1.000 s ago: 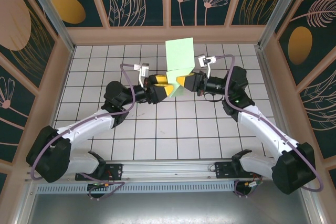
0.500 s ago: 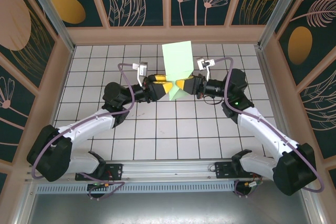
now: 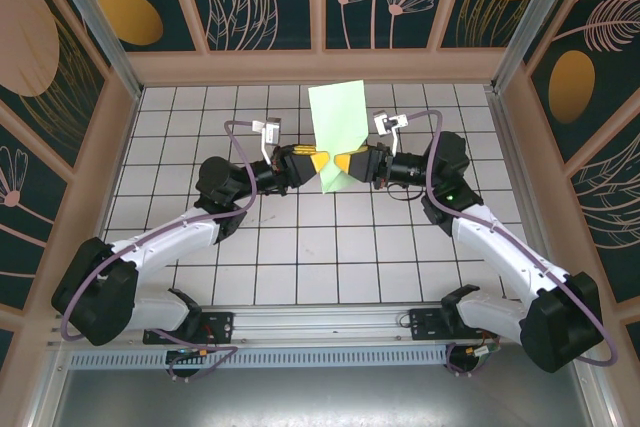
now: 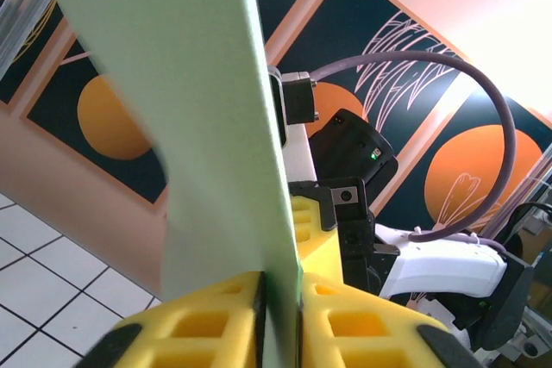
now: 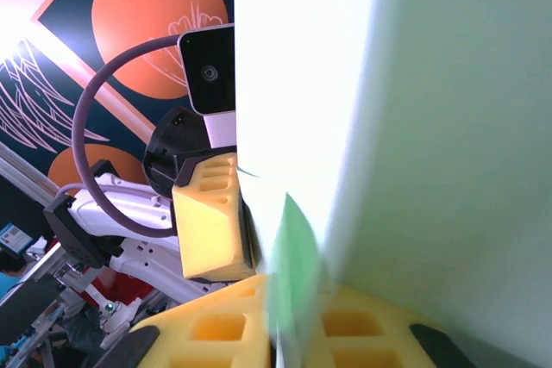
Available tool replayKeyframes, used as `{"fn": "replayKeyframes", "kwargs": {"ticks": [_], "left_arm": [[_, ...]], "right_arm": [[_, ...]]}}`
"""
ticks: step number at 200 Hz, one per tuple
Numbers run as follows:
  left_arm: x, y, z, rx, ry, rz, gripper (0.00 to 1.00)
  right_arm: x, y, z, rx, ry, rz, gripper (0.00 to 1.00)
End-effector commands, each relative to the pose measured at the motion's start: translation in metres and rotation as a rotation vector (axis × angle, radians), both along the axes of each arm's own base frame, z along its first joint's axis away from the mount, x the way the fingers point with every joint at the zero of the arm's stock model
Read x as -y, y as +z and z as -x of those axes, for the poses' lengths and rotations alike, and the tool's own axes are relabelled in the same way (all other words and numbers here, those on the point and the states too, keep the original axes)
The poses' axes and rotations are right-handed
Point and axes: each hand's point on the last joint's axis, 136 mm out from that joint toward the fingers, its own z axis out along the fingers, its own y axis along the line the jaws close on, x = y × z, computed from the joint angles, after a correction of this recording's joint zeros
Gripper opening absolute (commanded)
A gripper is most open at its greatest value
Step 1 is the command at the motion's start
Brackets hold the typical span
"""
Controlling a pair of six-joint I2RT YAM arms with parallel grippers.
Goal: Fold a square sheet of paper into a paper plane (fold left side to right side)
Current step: Turn over the paper at the center of the table.
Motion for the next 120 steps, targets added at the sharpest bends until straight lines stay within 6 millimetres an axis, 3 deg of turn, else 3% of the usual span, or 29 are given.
{"fn": "replayKeyframes", "kwargs": {"ticks": [1,34,63,78,93,106,120], "left_arm": [[0.002,0.001,-0.004,0.007,0.024,-0.009,0.14],[0.002,-0.025,-0.024,-0.051,0.137,-0.125,0.03],[-0.009,-0.066,-0.046,-0.107,0.308,-0.321,0.00],[-0.019,-0.089,-0.054,-0.135,0.417,-0.456,0.00],[-0.026,-0.110,-0.057,-0.129,0.556,-0.638,0.00],[-0.035,-0.131,-0.056,-0.141,0.666,-0.815,0.00],[-0.046,-0.151,-0.053,-0.176,0.769,-0.972,0.00]], "right_arm": [[-0.001,-0.007,0.003,0.017,0.001,0.026,0.21],[0.013,-0.024,-0.014,-0.004,-0.123,0.112,0.44],[0.051,-0.056,-0.049,-0.060,-0.388,0.277,0.64],[0.087,-0.081,-0.072,-0.120,-0.611,0.408,0.71],[0.137,-0.109,-0.092,-0.206,-0.881,0.577,0.74],[0.179,-0.132,-0.096,-0.278,-1.067,0.704,0.79],[0.210,-0.146,-0.094,-0.321,-1.181,0.785,0.81]]}}
